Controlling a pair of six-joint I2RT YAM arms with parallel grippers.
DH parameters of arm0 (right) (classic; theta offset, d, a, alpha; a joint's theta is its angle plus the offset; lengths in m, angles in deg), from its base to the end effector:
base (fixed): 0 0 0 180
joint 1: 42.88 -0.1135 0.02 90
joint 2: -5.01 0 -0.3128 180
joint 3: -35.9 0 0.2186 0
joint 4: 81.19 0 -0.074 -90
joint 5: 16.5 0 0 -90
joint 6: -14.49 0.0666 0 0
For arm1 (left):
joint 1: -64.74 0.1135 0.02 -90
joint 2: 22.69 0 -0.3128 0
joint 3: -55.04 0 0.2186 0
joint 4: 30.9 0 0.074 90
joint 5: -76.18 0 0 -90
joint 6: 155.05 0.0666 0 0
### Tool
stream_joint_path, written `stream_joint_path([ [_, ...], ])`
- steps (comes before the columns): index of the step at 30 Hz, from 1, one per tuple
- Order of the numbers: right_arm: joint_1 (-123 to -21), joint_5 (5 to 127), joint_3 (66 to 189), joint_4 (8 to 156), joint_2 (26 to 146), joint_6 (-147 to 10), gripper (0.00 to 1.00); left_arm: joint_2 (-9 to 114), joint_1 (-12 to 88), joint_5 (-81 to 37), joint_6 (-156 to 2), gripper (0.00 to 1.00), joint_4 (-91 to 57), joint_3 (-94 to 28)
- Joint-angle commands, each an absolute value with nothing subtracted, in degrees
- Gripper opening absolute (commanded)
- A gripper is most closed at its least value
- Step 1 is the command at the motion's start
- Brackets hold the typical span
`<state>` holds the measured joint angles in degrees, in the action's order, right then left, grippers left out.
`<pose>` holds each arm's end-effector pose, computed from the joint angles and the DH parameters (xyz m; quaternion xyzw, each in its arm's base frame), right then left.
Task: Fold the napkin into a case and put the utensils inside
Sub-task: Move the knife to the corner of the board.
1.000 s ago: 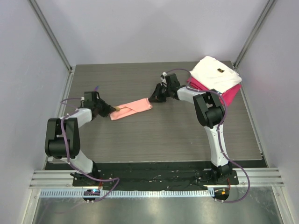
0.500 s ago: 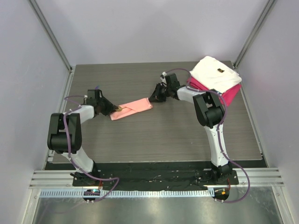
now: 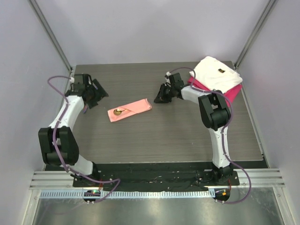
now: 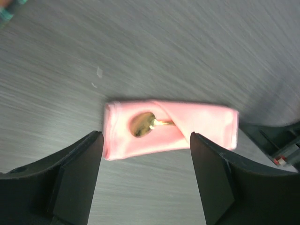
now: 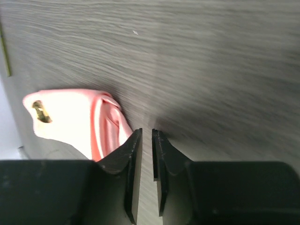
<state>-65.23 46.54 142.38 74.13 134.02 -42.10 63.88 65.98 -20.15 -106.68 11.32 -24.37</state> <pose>0.4597 0.2216 0.1749 0.0026 0.9094 0.3577 0.2121 0.3095 -0.0006 0.2921 -0.3244 0.8786 -0.1682 0.3074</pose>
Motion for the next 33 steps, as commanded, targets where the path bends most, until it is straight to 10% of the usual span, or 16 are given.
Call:
stream_joint_path([
  [1, -64.7, 53.3, 140.1, 67.9, 126.0, -47.4, 0.25, 69.7, 67.5, -7.9, -92.6, 0.8, 27.2, -37.3],
  [10, -65.4, 48.2, 124.3, 71.5, 111.5, -47.5, 0.36, 94.9, 70.3, -0.9, -77.7, 0.79, 45.0, -65.8],
  [33, -66.8, 43.0, 109.1, 79.0, 96.2, -47.0, 0.39, 107.7, 74.0, -0.8, -93.2, 0.78, 48.8, -74.4],
])
